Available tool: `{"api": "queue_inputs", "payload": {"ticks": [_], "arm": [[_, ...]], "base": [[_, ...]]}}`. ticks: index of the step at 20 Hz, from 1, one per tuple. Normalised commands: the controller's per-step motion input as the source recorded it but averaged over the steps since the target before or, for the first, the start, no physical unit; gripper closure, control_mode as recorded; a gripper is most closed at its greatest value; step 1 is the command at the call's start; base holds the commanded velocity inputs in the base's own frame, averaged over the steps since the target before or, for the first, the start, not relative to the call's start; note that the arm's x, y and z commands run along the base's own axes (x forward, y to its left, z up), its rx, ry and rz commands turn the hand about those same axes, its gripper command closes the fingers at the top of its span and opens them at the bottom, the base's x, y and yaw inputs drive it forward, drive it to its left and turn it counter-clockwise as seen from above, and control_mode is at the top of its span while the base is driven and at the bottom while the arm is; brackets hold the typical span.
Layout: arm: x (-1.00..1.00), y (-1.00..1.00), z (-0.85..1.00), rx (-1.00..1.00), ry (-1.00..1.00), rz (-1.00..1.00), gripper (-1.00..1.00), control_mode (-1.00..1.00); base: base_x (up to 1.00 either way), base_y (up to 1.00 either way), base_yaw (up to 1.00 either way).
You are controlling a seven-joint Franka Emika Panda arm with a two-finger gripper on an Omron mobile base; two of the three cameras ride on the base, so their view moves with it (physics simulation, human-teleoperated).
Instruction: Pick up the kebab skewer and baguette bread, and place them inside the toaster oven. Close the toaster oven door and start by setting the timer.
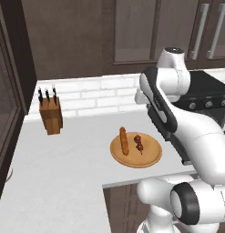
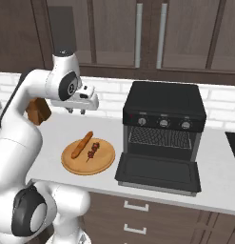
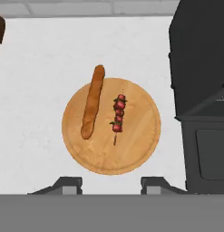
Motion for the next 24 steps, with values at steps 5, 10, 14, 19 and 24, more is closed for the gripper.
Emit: {"api": "queue_inputs", "payload": {"ticks": [5,10,14,19,24], "arm": [[-0.51,-0.20,-0.07,0.02,-0.12,0.00,-1.00,-1.00],[-0.88,-1.00,-0.26,0.25,-0.37,0.24,-1.00,-1.00],[-0.62,-1.00,-0.14,0.28,-0.48,0.43,-1.00,-1.00],[-0.33,-1.00,-0.30,0.21,-0.43,0.46,-1.00,-1.00],[0.00,-0.75,-0.40,0.06,-0.25,0.21,-1.00,-1.00]], "base": [[0.00,0.00,0.00],[0.00,0.00,0.00],[0.00,0.00,0.00],[0.00,0.00,0.00],[0.00,0.00,0.00]]}}
